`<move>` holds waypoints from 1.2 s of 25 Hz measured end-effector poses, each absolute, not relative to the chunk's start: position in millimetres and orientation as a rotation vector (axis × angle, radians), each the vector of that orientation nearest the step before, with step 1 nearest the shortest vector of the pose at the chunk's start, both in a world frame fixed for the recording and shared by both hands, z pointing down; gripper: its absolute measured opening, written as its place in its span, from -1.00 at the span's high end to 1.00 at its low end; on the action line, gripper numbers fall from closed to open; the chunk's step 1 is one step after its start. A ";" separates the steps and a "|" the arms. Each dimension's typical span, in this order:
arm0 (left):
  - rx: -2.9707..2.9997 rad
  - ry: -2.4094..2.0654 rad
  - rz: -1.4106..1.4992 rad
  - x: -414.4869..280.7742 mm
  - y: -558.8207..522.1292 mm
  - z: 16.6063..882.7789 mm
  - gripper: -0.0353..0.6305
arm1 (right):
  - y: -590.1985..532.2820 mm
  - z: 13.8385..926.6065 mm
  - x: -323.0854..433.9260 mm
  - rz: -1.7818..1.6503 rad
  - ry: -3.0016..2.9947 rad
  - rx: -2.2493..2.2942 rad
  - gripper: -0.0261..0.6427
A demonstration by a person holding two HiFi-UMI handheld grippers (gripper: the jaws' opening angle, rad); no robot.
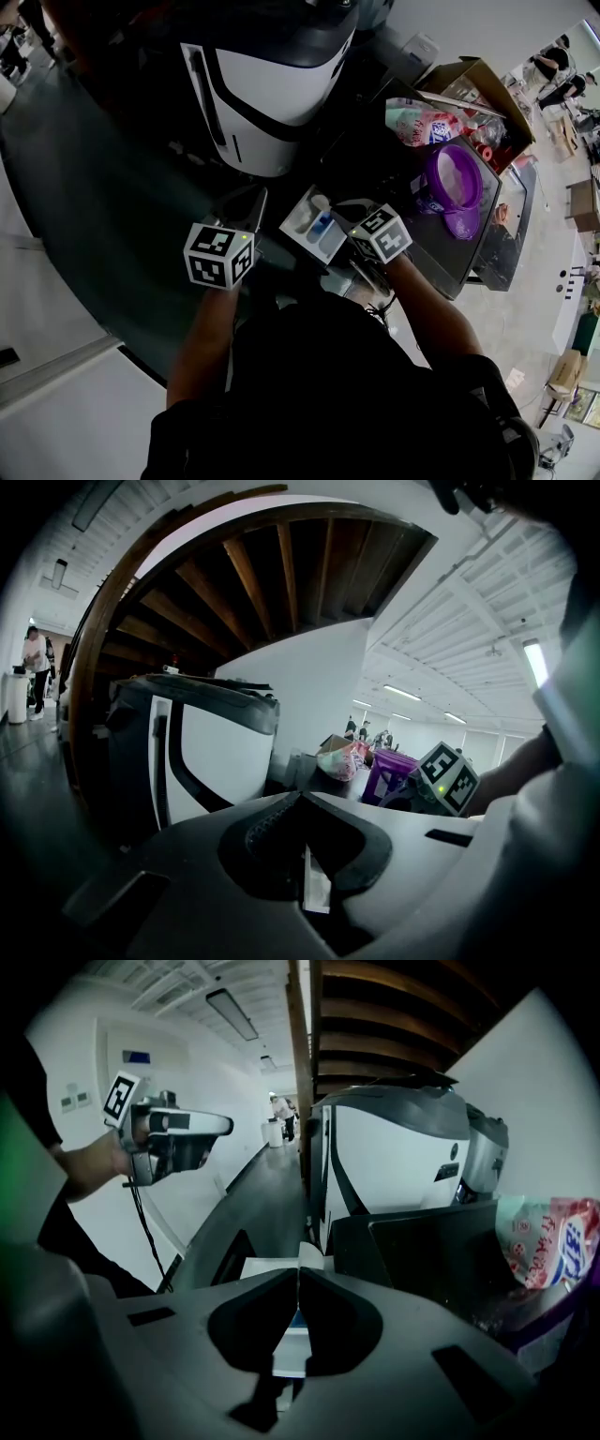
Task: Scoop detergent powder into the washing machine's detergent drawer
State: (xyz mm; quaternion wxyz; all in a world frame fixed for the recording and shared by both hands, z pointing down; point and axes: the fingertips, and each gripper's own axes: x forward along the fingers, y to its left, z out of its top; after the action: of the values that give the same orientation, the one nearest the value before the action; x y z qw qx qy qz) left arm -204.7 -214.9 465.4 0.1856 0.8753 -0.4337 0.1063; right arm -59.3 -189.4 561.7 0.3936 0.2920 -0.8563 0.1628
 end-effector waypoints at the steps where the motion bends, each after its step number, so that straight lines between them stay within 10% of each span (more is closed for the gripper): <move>1: 2.464 -1.222 0.298 -204.8 -215.1 465.6 0.87 | -190.4 563.6 -59.6 0.382 -2.160 0.735 0.86; 30: 2.421 -1.248 0.296 -219.3 -211.1 473.0 0.87 | -188.5 579.9 -68.8 -0.062 -1.979 0.585 0.86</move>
State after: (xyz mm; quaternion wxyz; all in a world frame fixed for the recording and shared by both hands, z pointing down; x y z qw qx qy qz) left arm -219.3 -211.1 473.0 0.1995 0.8658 -0.4465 0.1060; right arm -68.8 -188.5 579.9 0.5131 0.2432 -0.8228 -0.0258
